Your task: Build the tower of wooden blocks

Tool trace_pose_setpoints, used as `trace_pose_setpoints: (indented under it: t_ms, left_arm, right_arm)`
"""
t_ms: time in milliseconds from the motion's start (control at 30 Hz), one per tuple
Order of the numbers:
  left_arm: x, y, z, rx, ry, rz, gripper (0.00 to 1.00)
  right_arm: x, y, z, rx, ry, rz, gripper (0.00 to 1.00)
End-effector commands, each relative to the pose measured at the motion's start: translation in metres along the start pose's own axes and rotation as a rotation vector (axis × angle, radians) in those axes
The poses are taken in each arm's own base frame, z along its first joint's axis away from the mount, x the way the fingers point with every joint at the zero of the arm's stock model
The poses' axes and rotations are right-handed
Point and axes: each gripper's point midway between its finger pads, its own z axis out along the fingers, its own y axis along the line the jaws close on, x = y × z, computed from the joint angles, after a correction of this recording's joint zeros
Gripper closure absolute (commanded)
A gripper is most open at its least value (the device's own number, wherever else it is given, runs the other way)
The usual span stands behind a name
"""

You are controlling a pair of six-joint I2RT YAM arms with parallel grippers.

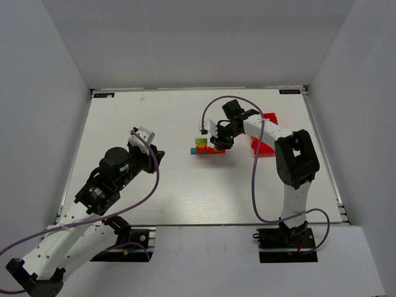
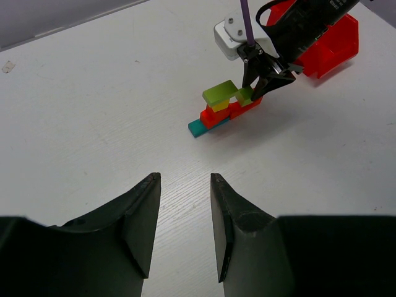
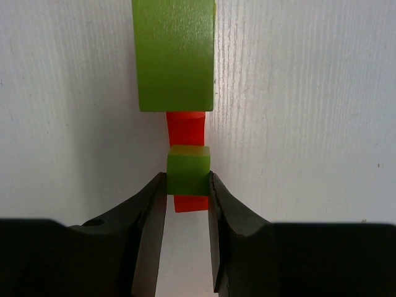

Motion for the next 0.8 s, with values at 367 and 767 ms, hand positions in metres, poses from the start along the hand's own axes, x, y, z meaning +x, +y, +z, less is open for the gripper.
trace_pose_setpoints:
  t_ms: [367,767]
  left_arm:
    - [0.0001,0.0036,-0.0018,-0.017,-0.003,-0.003,0.52]
    - [0.0001,0.0036,-0.0018,-0.017,-0.003,-0.003,0.52]
  right_arm:
    - [-0.0089,-0.0099,0.0012,-0.013,-0.032,-0.042,0.86]
    - [-0.0034,-0.0098,0.0058,-0.022,-0.019,-0.042,0.83]
